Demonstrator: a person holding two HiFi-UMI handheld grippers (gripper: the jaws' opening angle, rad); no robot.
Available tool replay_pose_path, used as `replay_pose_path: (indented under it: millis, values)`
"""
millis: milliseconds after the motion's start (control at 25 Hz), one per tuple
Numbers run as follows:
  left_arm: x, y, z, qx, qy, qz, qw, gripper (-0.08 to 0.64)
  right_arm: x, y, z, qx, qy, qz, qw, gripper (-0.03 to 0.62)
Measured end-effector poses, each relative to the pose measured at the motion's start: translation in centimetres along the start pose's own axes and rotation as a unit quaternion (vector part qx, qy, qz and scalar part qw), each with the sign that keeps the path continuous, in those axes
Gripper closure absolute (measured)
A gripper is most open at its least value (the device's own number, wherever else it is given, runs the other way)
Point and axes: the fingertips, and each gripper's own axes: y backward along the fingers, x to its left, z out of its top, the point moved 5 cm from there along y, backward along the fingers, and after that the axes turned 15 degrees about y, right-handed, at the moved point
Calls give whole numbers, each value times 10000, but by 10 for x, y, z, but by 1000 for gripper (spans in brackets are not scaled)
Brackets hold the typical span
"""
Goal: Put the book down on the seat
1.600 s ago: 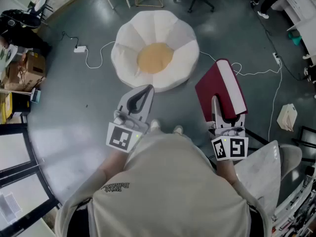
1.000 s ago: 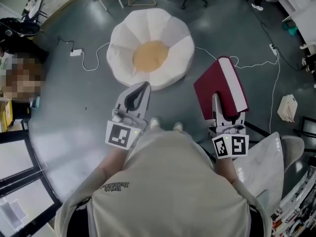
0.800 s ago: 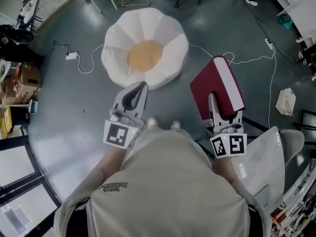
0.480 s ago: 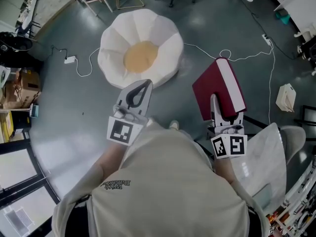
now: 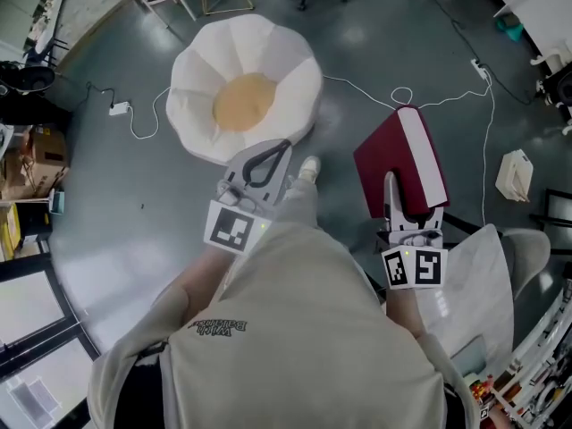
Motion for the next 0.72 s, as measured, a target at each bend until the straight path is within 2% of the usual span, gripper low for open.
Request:
replay_pose_path:
  millis: [320, 480, 600, 720]
  values:
    - [37, -85, -7, -2, 107, -39, 9999, 551, -44, -57, -28, 296, -1, -13, 9996, 371]
    - [72, -131, -12, 112, 141, 176, 9997, 551, -72, -116, -44, 489, -142, 88, 9987, 371]
    - [105, -168, -18, 326, 122, 348, 9988, 551, -90, -170, -47, 440, -200, 289, 9984, 371]
    - [146, -206, -20, 398, 358, 521, 9972, 551, -105, -234, -56, 485, -169, 506, 9974, 371]
